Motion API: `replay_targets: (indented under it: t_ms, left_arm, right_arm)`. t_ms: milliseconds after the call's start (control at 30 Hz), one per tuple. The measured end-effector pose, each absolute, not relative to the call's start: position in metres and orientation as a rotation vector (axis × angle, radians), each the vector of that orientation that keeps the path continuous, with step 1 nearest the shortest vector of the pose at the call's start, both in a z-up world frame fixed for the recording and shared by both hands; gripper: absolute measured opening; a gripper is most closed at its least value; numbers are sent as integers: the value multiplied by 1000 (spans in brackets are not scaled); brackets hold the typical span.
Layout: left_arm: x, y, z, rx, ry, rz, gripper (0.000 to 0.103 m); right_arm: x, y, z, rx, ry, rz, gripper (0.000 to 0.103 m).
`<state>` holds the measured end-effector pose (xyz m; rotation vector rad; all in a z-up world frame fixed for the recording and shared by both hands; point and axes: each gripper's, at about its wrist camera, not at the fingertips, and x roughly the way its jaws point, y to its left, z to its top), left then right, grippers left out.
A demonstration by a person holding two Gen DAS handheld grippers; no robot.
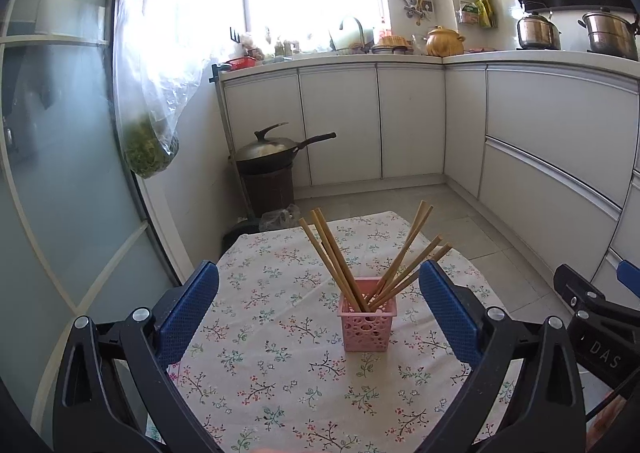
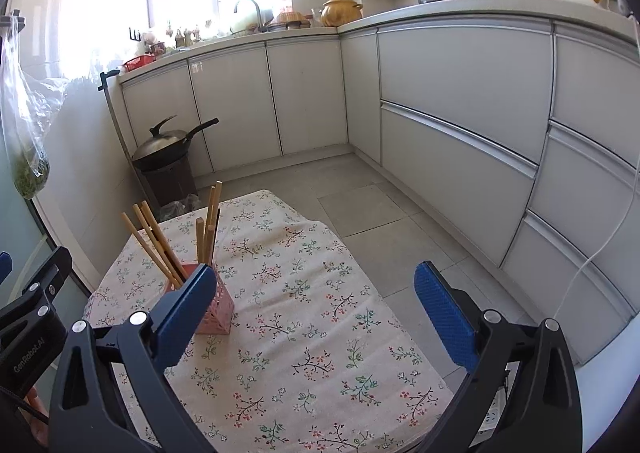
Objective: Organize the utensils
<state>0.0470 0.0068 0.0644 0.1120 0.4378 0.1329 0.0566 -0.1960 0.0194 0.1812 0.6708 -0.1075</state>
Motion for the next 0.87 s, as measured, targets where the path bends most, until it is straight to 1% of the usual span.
replay_targets:
  t_ms: [867]
  left_arm:
    - [52,13,60,85,475,119,96]
  right_arm:
    - [60,-192,10,191,724,-79,97]
